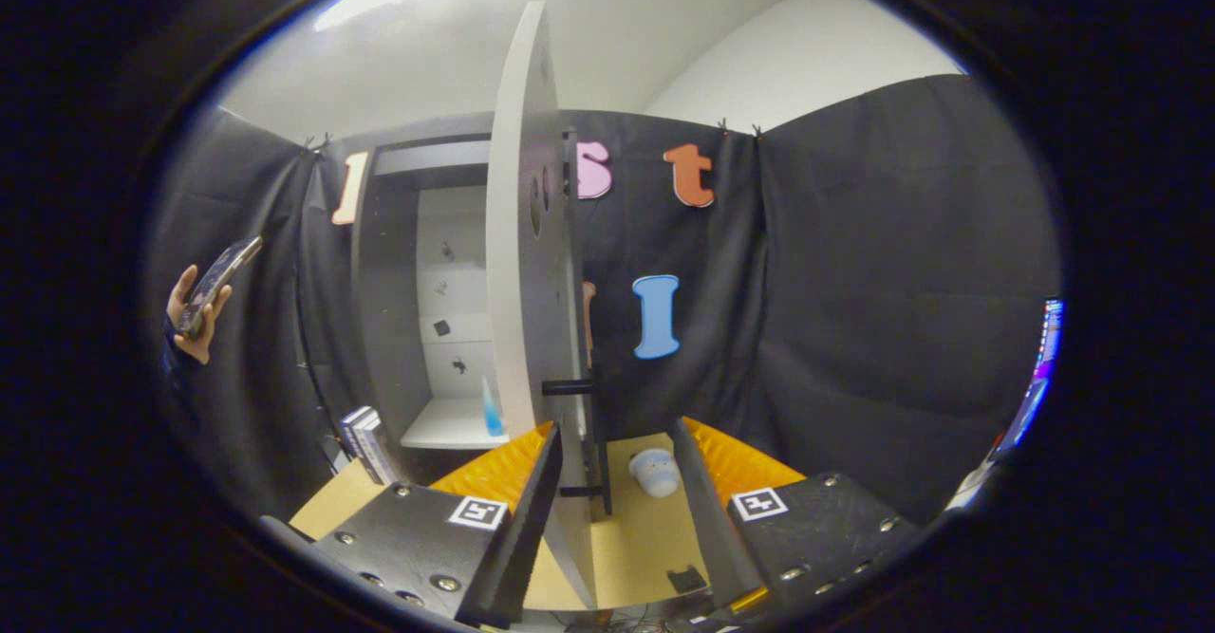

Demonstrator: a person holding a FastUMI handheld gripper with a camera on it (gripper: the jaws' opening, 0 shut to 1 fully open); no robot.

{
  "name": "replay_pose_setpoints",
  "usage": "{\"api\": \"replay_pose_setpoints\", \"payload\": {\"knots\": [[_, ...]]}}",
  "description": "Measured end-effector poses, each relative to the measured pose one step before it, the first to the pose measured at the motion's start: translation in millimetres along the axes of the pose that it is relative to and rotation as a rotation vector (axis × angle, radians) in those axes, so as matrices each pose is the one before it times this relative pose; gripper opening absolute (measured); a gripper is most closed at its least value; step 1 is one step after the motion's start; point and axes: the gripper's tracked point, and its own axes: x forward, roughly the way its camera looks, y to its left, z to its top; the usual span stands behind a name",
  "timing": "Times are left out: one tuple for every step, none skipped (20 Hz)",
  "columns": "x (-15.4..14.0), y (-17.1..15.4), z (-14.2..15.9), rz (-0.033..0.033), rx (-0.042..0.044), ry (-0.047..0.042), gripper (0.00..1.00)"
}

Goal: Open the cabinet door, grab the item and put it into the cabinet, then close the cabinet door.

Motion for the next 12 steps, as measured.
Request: {"api": "replay_pose_setpoints", "payload": {"knots": [[0.33, 6.92, -0.90, 0.02982, 0.00908, 0.00672, 0.71], [0.06, 5.86, -0.86, 0.02751, 0.01172, 0.00546, 0.71], [3.50, 5.55, -1.60, 0.02578, 0.01006, 0.00632, 0.71], [1.46, 4.39, -1.31, 0.02382, 0.00870, 0.00615, 0.71], [1.24, 4.35, 1.21, 0.02324, 0.00491, 0.00445, 0.71], [1.67, 5.57, -1.08, 0.02363, 0.00187, 0.00497, 0.71], [2.42, 6.34, -0.97, 0.02380, 0.00374, 0.00438, 0.71], [2.87, 7.15, -1.11, 0.02462, 0.00431, 0.00636, 0.71], [7.26, 7.77, -0.42, 0.02731, 0.00399, 0.00427, 0.71], [4.93, 7.75, -1.31, 0.03052, 0.00496, 0.00477, 0.71], [7.47, 7.33, -3.88, 0.02744, 0.00602, 0.00650, 0.71], [5.75, 5.56, -3.52, 0.02036, -0.00099, 0.01365, 0.71]]}}
